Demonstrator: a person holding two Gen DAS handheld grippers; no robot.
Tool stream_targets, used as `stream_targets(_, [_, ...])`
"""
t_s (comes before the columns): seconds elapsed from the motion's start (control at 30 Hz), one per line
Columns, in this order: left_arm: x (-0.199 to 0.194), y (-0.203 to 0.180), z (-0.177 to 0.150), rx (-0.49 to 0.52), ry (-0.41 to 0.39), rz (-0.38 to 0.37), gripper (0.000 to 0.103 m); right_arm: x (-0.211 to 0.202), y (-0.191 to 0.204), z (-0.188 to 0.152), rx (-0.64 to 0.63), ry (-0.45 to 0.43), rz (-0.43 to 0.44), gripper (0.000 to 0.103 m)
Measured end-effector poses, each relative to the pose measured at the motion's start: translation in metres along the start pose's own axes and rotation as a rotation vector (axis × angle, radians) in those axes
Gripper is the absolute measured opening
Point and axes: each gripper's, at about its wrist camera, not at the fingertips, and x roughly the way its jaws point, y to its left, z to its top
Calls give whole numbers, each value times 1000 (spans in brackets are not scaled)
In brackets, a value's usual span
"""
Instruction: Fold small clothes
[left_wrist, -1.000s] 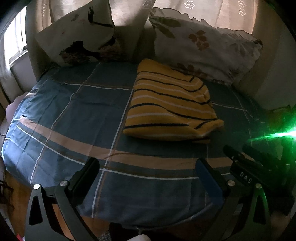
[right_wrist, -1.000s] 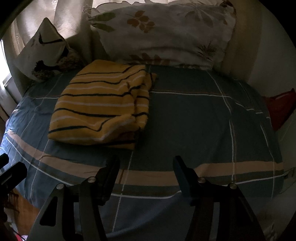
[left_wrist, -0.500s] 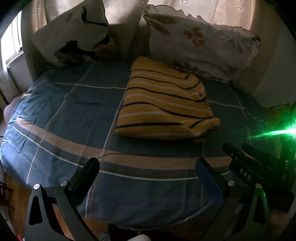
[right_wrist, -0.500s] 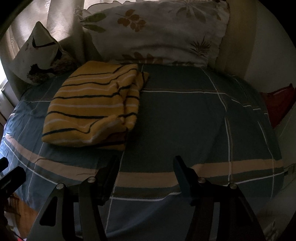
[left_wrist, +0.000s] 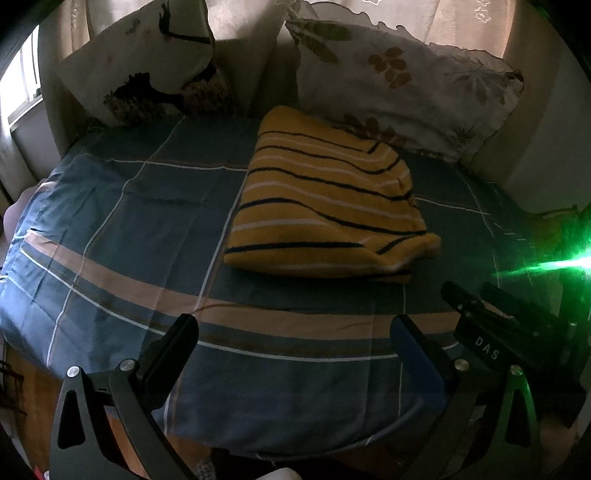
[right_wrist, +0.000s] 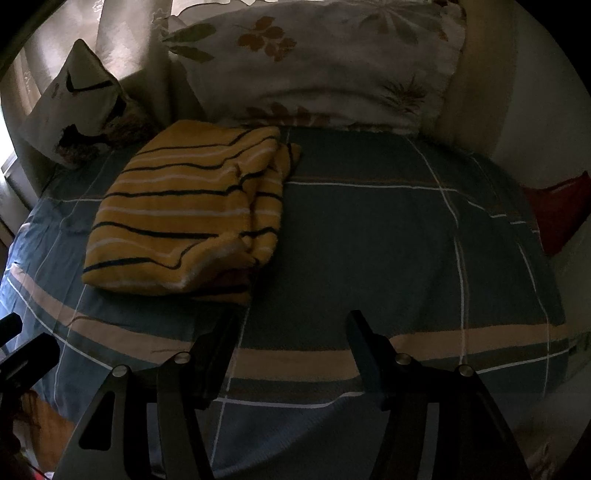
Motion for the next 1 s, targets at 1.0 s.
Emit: stream_targets(1.0, [20,13,22,20,32,-6,103,15,9,83,42,-134,121,66])
